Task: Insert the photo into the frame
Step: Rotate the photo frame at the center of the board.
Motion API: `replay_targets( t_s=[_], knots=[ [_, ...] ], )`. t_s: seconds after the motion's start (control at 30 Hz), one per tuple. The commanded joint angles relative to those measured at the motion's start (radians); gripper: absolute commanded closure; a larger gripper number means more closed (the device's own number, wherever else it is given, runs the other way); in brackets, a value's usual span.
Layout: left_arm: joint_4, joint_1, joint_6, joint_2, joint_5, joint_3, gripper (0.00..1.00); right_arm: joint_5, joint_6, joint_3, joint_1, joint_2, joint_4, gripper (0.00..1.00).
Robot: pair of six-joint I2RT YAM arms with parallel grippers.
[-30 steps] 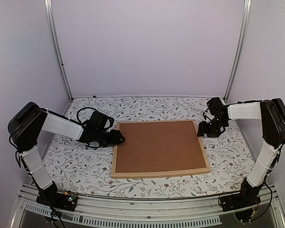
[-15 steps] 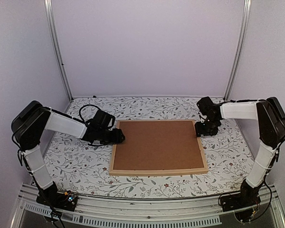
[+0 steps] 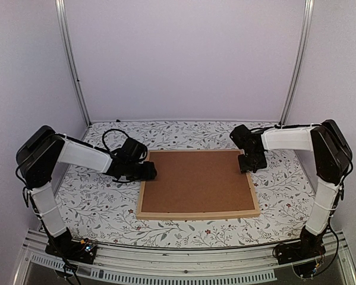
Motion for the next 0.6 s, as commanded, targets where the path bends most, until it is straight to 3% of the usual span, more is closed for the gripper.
replay_targets(
  t_s=[0.0,0.23,0.57],
  knots=[
    [-0.003,-0.112,0.041,0.051,0.132,0.022,0.35,-0.282,0.046,-0.014,0.139,0.131,0.069,0.39],
    [-0.044,-0.117,0.048,0.018,0.075,0.011,0.34,-0.262,0.033,-0.004,0.148,0.106,0.043,0.35],
    [-0.077,-0.102,0.092,-0.080,-0.014,0.017,0.33,-0.348,-0.027,-0.011,0.041,-0.096,0.047,0.27]
  ],
)
